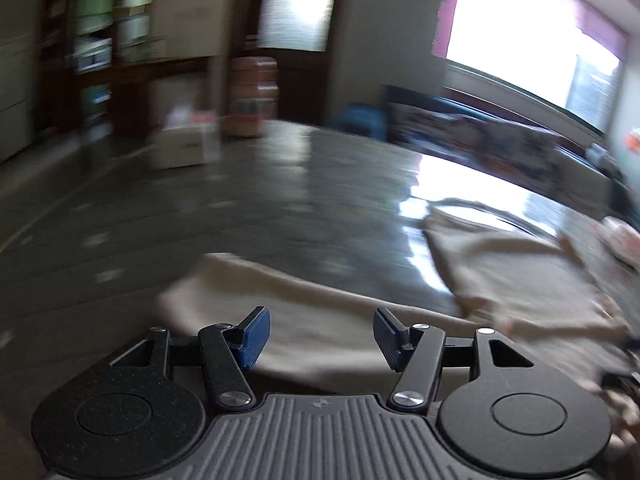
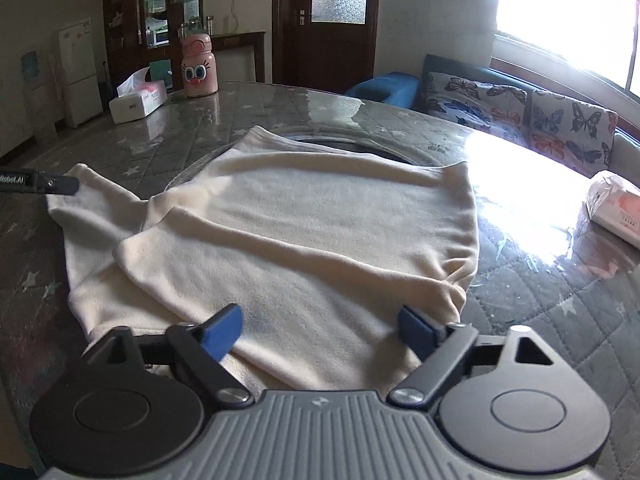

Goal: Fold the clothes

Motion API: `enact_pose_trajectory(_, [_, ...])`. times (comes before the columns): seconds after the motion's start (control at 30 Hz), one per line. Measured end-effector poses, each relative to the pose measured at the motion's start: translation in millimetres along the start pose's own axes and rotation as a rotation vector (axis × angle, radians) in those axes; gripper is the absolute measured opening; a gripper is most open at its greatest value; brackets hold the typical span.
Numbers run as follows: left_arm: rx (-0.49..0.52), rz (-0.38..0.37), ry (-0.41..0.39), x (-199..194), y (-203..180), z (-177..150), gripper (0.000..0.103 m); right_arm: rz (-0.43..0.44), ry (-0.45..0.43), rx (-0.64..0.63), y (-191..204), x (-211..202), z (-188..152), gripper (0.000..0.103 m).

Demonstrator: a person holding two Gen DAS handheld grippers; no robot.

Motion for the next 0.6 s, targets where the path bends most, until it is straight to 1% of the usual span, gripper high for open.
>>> enact_pose_trajectory(0.07, [-0.036, 0.081, 0.011, 4, 16, -3, 0.061, 0.000, 0.011, 0.004, -1, 1, -1, 0.101])
enact_pose_trajectory(0.1, [-0.054, 0.107, 0.018, 7, 23, -4, 0.061, 0.000, 0.012, 0.010, -1, 2, -2, 0.101])
enact_pose_trajectory(0.13, [-0.071, 0.120, 0.028, 10, 30, -6, 0.061, 0.001, 0.013, 0.017, -2, 2, -2, 0.103])
enact_pose_trajectory(0.23, [-0.099, 0.135, 0.055, 17, 41, -10, 0.059, 0.007, 0.020, 0.046, -4, 5, -2, 0.103])
enact_pose_trajectory(0.33, [-0.102, 0.137, 0.049, 18, 43, -10, 0.058, -0.001, 0.029, 0.041, -3, 7, -3, 0.103])
enact_pose_trajectory(0.4, [-0.099, 0.136, 0.046, 19, 43, -10, 0.047, -0.004, 0.032, 0.037, -2, 8, -3, 0.103])
enact_pose_trajectory(0.47, [-0.081, 0.137, 0.041, 21, 41, -9, 0.031, 0.000, 0.034, 0.040, -2, 8, -3, 0.103])
enact_pose_trajectory(0.5, [-0.075, 0.135, 0.038, 21, 40, -9, 0.026, 0.002, 0.034, 0.039, -3, 8, -3, 0.103])
enact_pose_trajectory(0.57, [-0.083, 0.117, 0.033, 21, 39, -9, 0.013, 0.004, 0.033, 0.038, -3, 8, -3, 0.103])
enact_pose_trajectory(0.6, [-0.092, 0.102, 0.034, 21, 39, -9, 0.011, 0.004, 0.031, 0.038, -3, 8, -3, 0.103])
Point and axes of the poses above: each gripper's, at about its wrist camera, not at the fingertips, and x roughly the way its jaws point, y to its left, z to its top, the point moved 2 cm from there along x, roughly the way its jaws point, and after that the axes turned 14 degrees about x, right-handed, at the moved point
